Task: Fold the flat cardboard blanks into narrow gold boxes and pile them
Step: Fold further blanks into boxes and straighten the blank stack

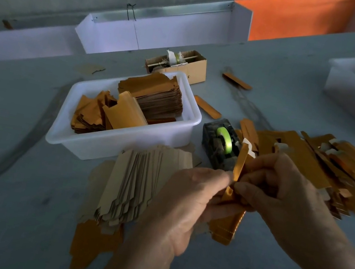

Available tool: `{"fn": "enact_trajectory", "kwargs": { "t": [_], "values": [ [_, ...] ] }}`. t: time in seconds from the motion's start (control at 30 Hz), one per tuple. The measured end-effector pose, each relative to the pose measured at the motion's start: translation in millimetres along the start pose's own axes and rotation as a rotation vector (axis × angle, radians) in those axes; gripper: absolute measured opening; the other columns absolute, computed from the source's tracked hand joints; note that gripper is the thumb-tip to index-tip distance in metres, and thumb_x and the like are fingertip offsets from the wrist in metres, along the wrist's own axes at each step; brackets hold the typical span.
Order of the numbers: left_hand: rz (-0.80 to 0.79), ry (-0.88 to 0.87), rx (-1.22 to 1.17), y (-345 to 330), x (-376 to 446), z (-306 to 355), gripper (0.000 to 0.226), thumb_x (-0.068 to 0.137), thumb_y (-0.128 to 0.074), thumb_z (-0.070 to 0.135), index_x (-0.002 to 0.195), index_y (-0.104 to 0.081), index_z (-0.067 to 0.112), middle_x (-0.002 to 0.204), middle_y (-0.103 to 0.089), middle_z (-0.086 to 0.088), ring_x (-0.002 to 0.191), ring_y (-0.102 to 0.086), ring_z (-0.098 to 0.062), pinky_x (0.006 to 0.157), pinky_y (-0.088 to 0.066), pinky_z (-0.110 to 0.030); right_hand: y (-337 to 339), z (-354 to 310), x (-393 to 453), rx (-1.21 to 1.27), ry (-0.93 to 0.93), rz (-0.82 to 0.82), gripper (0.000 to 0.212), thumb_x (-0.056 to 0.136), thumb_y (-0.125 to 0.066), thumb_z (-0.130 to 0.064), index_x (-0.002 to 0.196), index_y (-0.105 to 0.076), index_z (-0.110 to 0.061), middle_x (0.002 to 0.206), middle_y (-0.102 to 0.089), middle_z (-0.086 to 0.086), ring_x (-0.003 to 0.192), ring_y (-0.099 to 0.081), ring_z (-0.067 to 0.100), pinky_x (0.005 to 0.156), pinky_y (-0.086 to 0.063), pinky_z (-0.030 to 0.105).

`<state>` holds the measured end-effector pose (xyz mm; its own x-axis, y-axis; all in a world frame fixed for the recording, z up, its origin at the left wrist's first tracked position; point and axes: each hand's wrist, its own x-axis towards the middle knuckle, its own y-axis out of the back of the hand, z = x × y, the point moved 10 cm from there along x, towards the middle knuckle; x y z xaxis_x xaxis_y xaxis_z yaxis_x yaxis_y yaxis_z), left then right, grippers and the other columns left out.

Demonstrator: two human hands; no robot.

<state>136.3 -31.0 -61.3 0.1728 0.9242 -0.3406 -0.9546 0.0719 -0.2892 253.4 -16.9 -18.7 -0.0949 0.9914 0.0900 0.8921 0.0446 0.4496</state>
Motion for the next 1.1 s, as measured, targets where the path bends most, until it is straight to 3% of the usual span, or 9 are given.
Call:
{"fn": "enact_trajectory", "kwargs": {
  "t": [0.2, 0.43, 0.53, 0.63, 0.7, 0.8, 0.87, 0.93, 1.1],
  "values": [
    [0.105, -0.069, 0.122, 10, -1, -1, 0.013, 0.091, -0.059, 0.01, 0.086, -0.07, 0.004, 0.084, -0.074, -0.013, 0.078, -0.073, -0.023, 0.073, -0.06, -0.03, -1, -5, -2, -0.146, 0.014, 0.026, 0.026, 0.078, -0.07, -0.025, 0.091, -0.048, -0.029, 0.07, -0.066, -0.008, 0.068, -0.061, -0.007, 0.056, -0.046, 0.006],
    [0.224, -0.209, 0.235, 14, -8, 8, 0.016, 0.091, -0.06, 0.009, 0.079, -0.071, 0.008, 0.076, -0.073, -0.009, 0.071, -0.073, -0.023, 0.064, -0.059, -0.027, 0, -13, -5, -0.342, 0.002, 0.106, 0.026, 0.079, -0.07, -0.03, 0.091, -0.048, -0.026, 0.072, -0.063, -0.012, 0.065, -0.059, -0.001, 0.051, -0.04, 0.011],
    [0.247, -0.254, 0.269, 13, -11, 12, 0.015, 0.091, -0.061, 0.009, 0.079, -0.07, 0.007, 0.076, -0.072, -0.008, 0.074, -0.073, -0.022, 0.062, -0.057, -0.022, 0, -22, -9, -0.451, -0.005, 0.142, 0.03, 0.08, -0.068, -0.036, 0.096, -0.044, -0.026, 0.075, -0.062, -0.009, 0.064, -0.06, 0.008, 0.054, -0.049, 0.024],
    [0.264, -0.288, 0.334, 16, -15, 18, 0.016, 0.092, -0.06, 0.012, 0.079, -0.07, 0.013, 0.077, -0.072, -0.004, 0.075, -0.073, -0.018, 0.065, -0.058, -0.023, 3, -23, -10, -0.544, -0.03, 0.156, 0.041, 0.074, -0.063, -0.055, 0.092, -0.038, -0.028, 0.068, -0.054, -0.01, 0.055, -0.051, 0.006, 0.044, -0.038, 0.022],
    [0.29, -0.317, 0.374, 21, -19, 27, 0.016, 0.091, -0.061, 0.015, 0.079, -0.071, 0.019, 0.078, -0.073, 0.002, 0.074, -0.072, -0.013, 0.066, -0.059, -0.025, 6, -20, -8, -0.557, -0.032, 0.165, 0.054, 0.06, -0.049, -0.072, 0.088, -0.039, -0.027, 0.064, -0.05, -0.011, 0.053, -0.049, 0.005, 0.045, -0.036, 0.022],
    [0.281, -0.332, 0.395, 21, -24, 35, 0.011, 0.091, -0.062, 0.018, 0.085, -0.071, 0.023, 0.081, -0.073, 0.008, 0.075, -0.071, -0.007, 0.068, -0.058, -0.023, 0, -5, -6, -0.232, -0.03, 0.114, 0.055, 0.052, -0.044, -0.071, 0.084, -0.052, -0.027, 0.071, -0.059, -0.01, 0.067, -0.058, 0.005, 0.056, -0.045, 0.022],
    [0.272, -0.291, 0.324, 21, -22, 29, 0.01, 0.089, -0.065, 0.019, 0.092, -0.067, 0.028, 0.082, -0.072, 0.007, 0.08, -0.071, -0.011, 0.075, -0.06, -0.033, -13, 9, -7, 0.136, -0.104, 0.038, 0.047, 0.053, -0.055, -0.062, 0.083, -0.064, -0.027, 0.077, -0.067, 0.0, 0.078, -0.065, 0.016, 0.073, -0.054, 0.036],
    [0.266, -0.209, 0.193, 26, -19, 18, 0.022, 0.086, -0.069, 0.016, 0.097, -0.06, 0.032, 0.082, -0.071, 0.007, 0.081, -0.072, -0.014, 0.075, -0.06, -0.035, -25, 19, -10, 0.397, -0.167, -0.02, 0.037, 0.058, -0.064, -0.049, 0.085, -0.069, -0.025, 0.084, -0.071, 0.007, 0.086, -0.067, 0.025, 0.087, -0.051, 0.048],
    [0.075, 0.028, -0.179, 17, -12, -9, 0.011, 0.081, -0.065, 0.008, 0.09, -0.063, 0.005, 0.088, -0.072, -0.013, 0.079, -0.072, -0.021, 0.068, -0.059, -0.029, -33, 23, -10, 0.585, -0.19, -0.077, 0.021, 0.064, -0.063, -0.028, 0.083, -0.072, -0.022, 0.086, -0.071, 0.01, 0.087, -0.068, 0.026, 0.087, -0.051, 0.041]
  ]
}}
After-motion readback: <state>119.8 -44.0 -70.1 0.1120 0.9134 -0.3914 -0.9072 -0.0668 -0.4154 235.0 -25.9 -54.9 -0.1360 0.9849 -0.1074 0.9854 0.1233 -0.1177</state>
